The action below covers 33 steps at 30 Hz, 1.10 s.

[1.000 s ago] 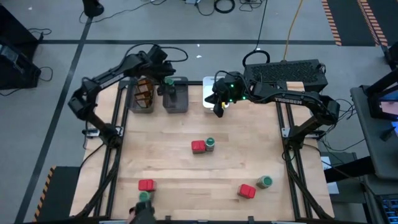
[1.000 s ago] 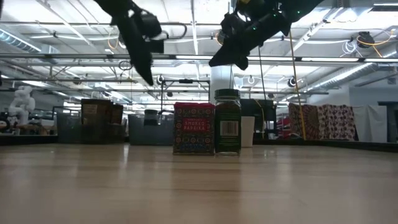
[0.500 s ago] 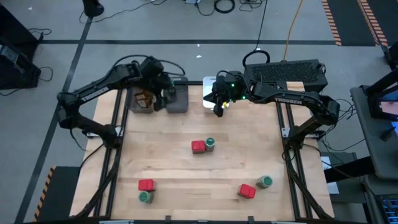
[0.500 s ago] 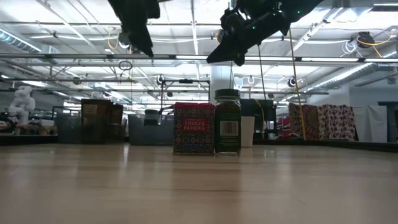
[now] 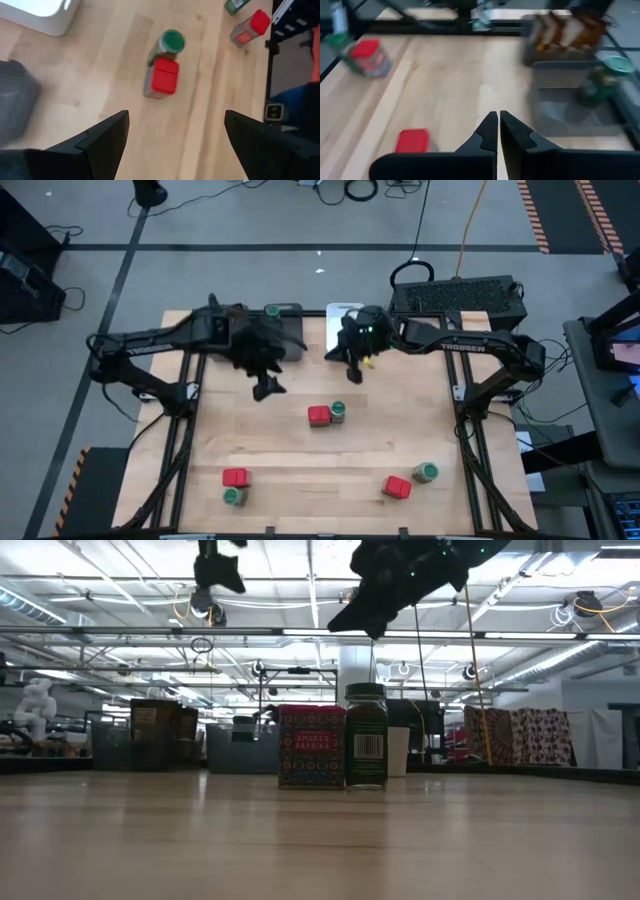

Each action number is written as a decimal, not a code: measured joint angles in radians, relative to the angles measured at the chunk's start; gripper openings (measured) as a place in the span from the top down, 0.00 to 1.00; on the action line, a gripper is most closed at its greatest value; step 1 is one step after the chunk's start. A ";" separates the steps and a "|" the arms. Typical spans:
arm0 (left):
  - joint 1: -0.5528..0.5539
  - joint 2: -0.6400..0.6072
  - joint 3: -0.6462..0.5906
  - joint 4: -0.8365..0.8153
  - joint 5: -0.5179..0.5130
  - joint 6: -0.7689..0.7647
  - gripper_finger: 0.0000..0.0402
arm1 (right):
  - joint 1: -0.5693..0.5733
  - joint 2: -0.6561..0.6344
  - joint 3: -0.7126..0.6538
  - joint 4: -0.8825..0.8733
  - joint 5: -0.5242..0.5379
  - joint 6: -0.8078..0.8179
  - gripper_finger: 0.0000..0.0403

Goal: Sort spices by type
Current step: Put the bottom left green seasoning bottle into the right black bin

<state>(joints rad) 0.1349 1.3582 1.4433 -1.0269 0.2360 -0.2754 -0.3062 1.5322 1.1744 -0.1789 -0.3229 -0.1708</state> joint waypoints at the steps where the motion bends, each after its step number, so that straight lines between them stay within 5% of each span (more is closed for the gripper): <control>1: -0.027 0.000 0.000 0.009 -0.018 -0.036 0.18 | 0.016 0.000 0.000 -0.012 0.000 -0.016 1.00; 8: -0.211 0.000 0.000 0.015 -0.139 -0.194 0.18 | 0.121 -0.055 0.000 -0.137 0.019 -0.029 1.00; 22: -0.506 0.001 -0.001 0.053 -0.271 -0.216 0.18 | 0.453 -0.239 0.000 -0.339 0.408 0.393 1.00; 33: -0.536 0.060 -0.001 0.244 -0.442 -0.044 0.18 | 0.775 -0.248 0.000 -0.341 0.673 0.681 1.00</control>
<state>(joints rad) -0.4016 1.4182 1.4422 -0.7827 -0.2060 -0.3195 0.4689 1.2842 1.1744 -0.5204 0.3497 0.5099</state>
